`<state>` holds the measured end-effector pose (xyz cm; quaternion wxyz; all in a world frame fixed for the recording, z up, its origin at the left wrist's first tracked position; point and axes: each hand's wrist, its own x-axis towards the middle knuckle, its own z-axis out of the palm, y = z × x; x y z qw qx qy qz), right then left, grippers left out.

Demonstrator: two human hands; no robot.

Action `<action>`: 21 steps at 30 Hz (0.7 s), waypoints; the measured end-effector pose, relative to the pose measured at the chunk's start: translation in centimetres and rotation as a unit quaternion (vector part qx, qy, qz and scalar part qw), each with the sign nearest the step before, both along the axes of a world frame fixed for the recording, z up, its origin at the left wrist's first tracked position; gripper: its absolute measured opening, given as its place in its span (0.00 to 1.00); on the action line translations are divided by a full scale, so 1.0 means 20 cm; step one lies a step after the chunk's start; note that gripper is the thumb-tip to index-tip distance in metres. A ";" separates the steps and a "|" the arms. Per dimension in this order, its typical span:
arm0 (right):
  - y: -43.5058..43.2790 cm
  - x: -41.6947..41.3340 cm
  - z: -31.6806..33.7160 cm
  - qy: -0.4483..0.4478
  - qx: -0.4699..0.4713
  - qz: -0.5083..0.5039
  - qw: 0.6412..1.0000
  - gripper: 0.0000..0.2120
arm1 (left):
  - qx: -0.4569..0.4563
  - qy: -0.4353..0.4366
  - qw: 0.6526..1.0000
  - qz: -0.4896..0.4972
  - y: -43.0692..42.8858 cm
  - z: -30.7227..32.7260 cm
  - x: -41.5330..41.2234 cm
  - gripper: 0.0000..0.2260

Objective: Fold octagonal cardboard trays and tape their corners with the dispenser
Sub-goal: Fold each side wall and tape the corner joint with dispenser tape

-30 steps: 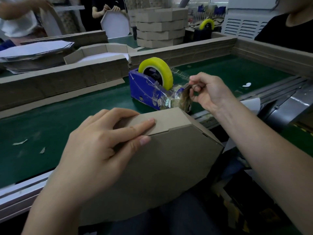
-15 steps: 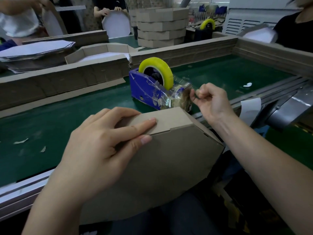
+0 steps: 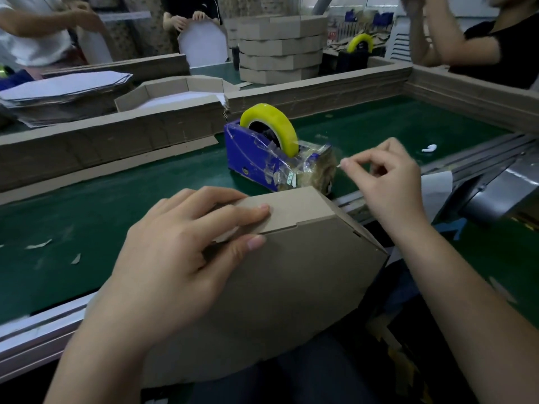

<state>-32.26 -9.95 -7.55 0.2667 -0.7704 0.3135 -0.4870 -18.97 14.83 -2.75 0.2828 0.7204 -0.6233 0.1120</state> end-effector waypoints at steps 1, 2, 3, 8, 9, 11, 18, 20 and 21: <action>0.07 0.00 0.04 -0.023 -0.011 0.018 1.000 0.03 | -0.002 -0.001 1.000 0.002 0.00 0.00 0.00 0.15; 0.14 0.00 0.10 -0.045 -0.018 0.040 0.998 0.03 | -0.005 -0.002 1.000 0.005 -0.01 0.00 0.00 0.14; 0.22 0.00 0.14 -0.066 -0.019 0.066 0.995 0.03 | -0.006 -0.004 1.000 0.007 -0.01 0.00 0.00 0.14; 0.59 -0.05 0.22 -0.142 0.033 0.233 0.962 0.03 | -0.009 -0.015 1.000 0.004 0.00 0.00 -0.01 0.13; 0.64 -0.05 0.19 -0.150 0.063 0.256 0.953 0.04 | -0.010 -0.016 1.000 0.001 0.00 0.01 -0.01 0.12; 0.72 -0.03 0.11 -0.169 0.145 0.283 0.933 0.03 | -0.003 -0.014 1.000 -0.005 0.01 0.01 -0.01 0.11; 0.82 0.02 0.00 -0.244 0.316 0.195 0.896 0.12 | 0.016 -0.007 1.000 -0.021 0.02 0.01 -0.01 0.15; 0.83 0.02 0.00 -0.250 0.336 0.178 0.891 0.10 | 0.018 -0.002 1.000 -0.022 0.02 0.01 0.00 0.14; 0.83 0.02 0.01 -0.252 0.350 0.173 0.885 0.09 | 0.019 0.001 1.000 -0.023 0.02 0.00 0.00 0.14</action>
